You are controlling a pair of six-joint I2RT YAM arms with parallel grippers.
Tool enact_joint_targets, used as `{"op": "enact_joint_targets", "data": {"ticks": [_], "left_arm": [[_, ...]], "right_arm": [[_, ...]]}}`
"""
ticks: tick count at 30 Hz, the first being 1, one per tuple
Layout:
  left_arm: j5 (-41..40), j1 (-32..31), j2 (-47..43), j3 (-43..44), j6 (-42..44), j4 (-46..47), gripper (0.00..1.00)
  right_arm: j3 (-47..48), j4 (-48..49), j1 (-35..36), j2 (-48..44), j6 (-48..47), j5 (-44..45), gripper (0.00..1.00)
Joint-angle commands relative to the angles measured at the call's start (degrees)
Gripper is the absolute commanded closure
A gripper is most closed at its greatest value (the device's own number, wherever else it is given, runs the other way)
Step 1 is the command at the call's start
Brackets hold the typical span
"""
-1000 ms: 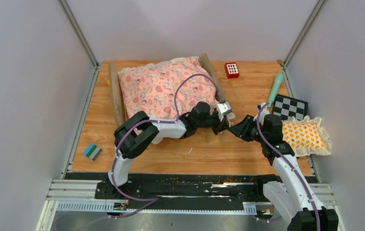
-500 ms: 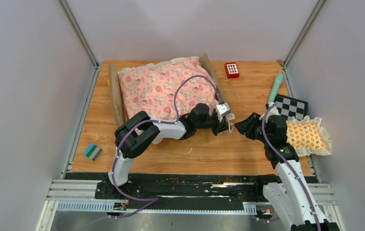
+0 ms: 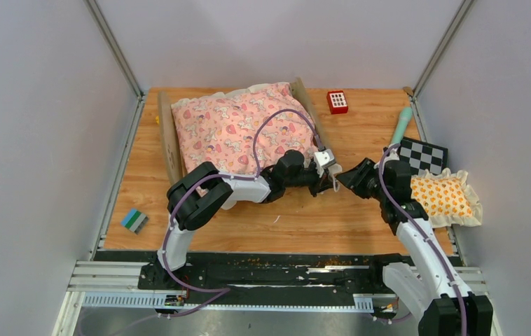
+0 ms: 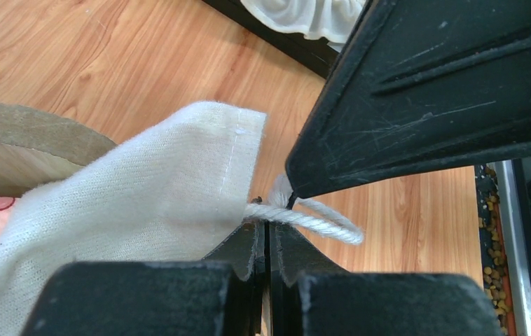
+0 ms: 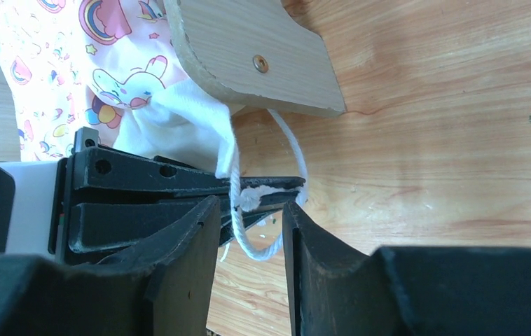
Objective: Set up the pet bed
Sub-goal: Tie the ropes to the bed frame.
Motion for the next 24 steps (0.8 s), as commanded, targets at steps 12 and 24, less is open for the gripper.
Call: {"op": "enact_joint_targets", "data": {"ticks": [12, 24], "left_arm": [[0.77, 0.27, -0.42, -0.22, -0.32, 3.23, 1.0], [0.55, 0.3, -0.48, -0.15, -0.36, 3.41, 1.0]], "right_arm": [[-0.44, 8.49, -0.05, 3.61, 3.55, -2.09, 0.7], [-1.24, 10.4, -0.05, 5.59, 4.12, -5.03, 0.78]]}}
